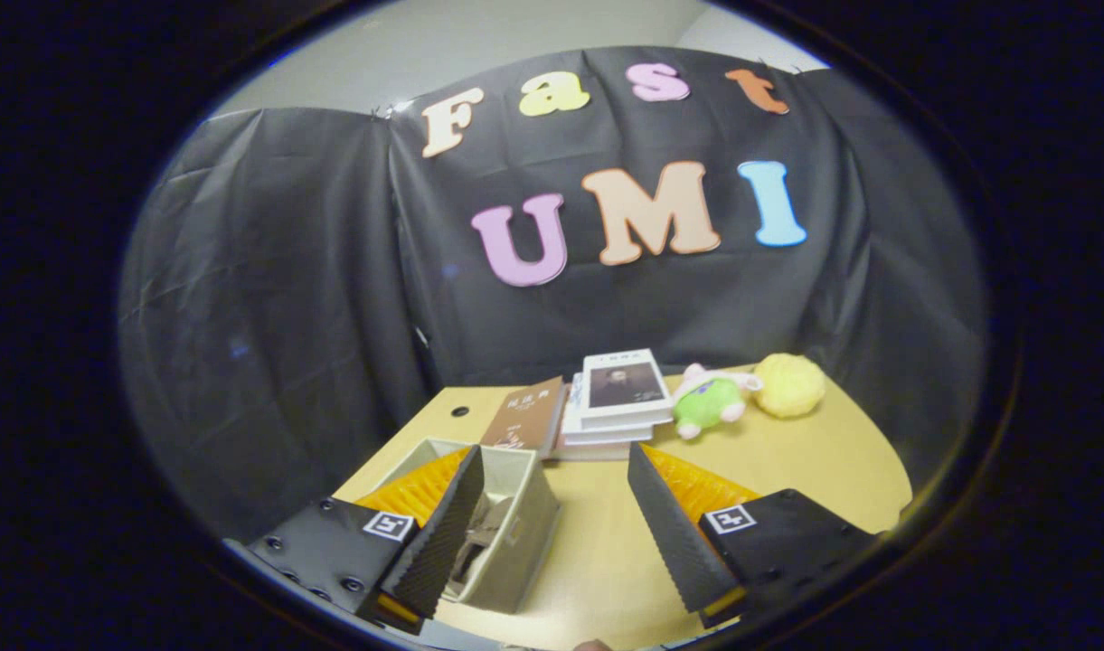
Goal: Open the storage box then place both shoes into the box .Put the left shoe in first, then the right shoe, with the right side of both shoes facing outward in a uniform manner.
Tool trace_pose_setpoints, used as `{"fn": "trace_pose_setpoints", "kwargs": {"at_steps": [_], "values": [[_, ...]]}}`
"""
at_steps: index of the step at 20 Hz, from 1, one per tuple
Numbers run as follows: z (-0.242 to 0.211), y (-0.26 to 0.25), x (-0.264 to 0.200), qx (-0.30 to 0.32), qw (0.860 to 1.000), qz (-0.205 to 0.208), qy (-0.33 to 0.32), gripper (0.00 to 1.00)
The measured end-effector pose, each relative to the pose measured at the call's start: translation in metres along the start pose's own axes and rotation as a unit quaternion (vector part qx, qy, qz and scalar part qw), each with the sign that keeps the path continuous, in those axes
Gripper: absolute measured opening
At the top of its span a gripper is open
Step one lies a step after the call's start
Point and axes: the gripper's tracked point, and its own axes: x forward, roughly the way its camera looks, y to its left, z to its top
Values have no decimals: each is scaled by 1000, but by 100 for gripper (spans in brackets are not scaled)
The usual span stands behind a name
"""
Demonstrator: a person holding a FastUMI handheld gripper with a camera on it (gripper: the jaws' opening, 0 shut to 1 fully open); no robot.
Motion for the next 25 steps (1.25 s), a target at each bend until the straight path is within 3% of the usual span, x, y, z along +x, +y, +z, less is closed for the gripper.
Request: {"fn": "trace_pose_setpoints", "kwargs": {"at_steps": [7, 13, 25], "values": [[45, -89, -40, -52, 993, -59, -85, 100], [66, -127, -65, -56, 985, -83, -138, 100], [79, -142, -68, -70, 978, -89, -173, 100]]}}
